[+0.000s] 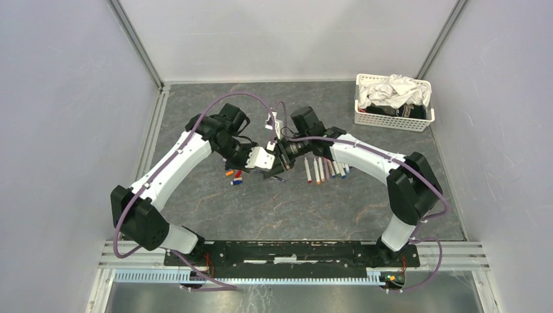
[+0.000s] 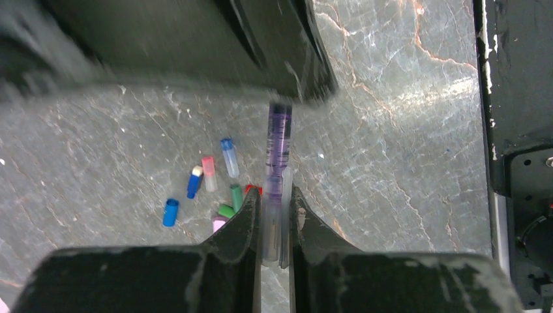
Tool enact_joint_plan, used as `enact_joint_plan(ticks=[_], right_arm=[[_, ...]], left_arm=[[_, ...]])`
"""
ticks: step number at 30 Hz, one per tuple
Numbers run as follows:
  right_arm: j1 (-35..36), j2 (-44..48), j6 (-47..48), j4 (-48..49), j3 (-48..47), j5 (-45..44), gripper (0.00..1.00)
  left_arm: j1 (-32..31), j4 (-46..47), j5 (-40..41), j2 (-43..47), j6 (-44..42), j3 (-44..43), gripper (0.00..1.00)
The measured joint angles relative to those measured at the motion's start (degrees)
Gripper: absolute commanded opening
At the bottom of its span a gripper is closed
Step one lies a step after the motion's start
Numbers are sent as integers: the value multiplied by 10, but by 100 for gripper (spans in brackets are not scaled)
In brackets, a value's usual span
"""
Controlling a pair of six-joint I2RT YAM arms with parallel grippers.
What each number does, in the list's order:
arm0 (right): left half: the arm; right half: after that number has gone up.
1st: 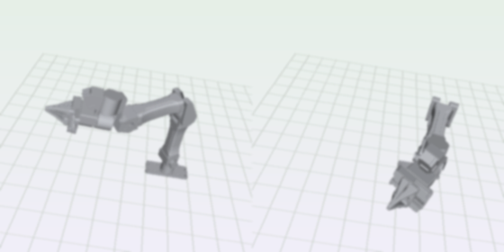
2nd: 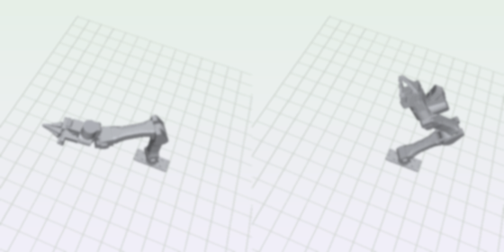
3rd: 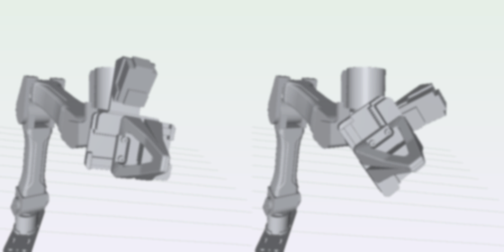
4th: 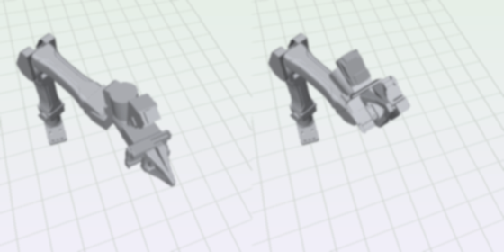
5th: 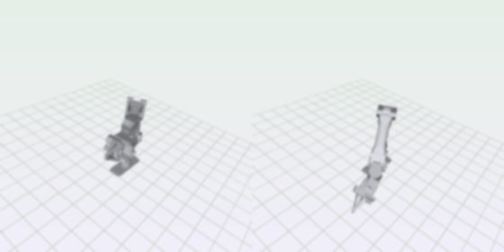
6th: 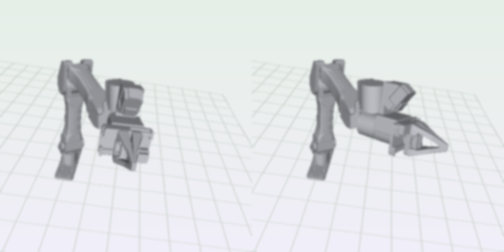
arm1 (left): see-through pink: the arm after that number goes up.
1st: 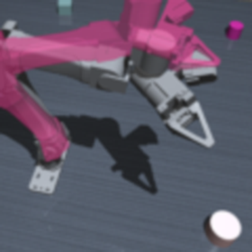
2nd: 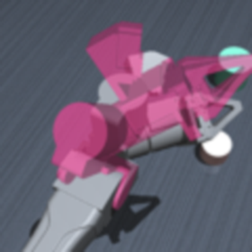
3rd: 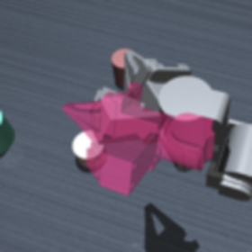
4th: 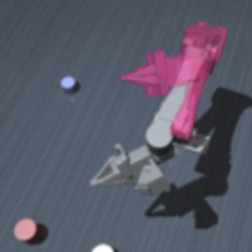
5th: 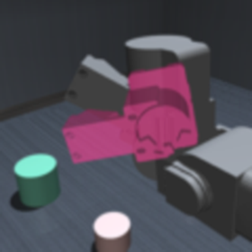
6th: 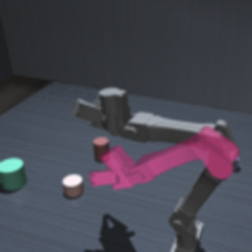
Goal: Open the pen caps
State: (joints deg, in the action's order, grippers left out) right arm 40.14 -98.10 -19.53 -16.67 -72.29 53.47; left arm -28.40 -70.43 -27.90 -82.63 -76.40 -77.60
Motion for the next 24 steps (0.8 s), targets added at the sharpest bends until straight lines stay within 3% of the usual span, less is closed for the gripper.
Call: enact_joint_plan(ticks=[3, 9, 12, 15, 20, 22, 24], right_arm=[[15, -14, -35, 40, 0, 8, 33], [28, -47, -71, 87, -2, 35, 0], [28, -49, -63, 84, -3, 36, 0], [28, -49, -64, 84, -3, 37, 0], [28, -54, -78, 85, -11, 40, 0], [28, -58, -82, 87, -17, 43, 0], [28, -60, -85, 89, -18, 46, 0]], left_arm=[[-14, 10, -2, 1, 1, 0, 2], [-21, 15, -1, 3, 3, 2, 2], [-21, 20, 1, 5, 3, 7, 36], [-22, 26, 6, 10, 5, 11, 52], [-27, 49, 3, 27, 5, 26, 42], [-32, 51, 3, 34, 5, 32, 34], [-35, 53, 3, 36, 5, 34, 18]])
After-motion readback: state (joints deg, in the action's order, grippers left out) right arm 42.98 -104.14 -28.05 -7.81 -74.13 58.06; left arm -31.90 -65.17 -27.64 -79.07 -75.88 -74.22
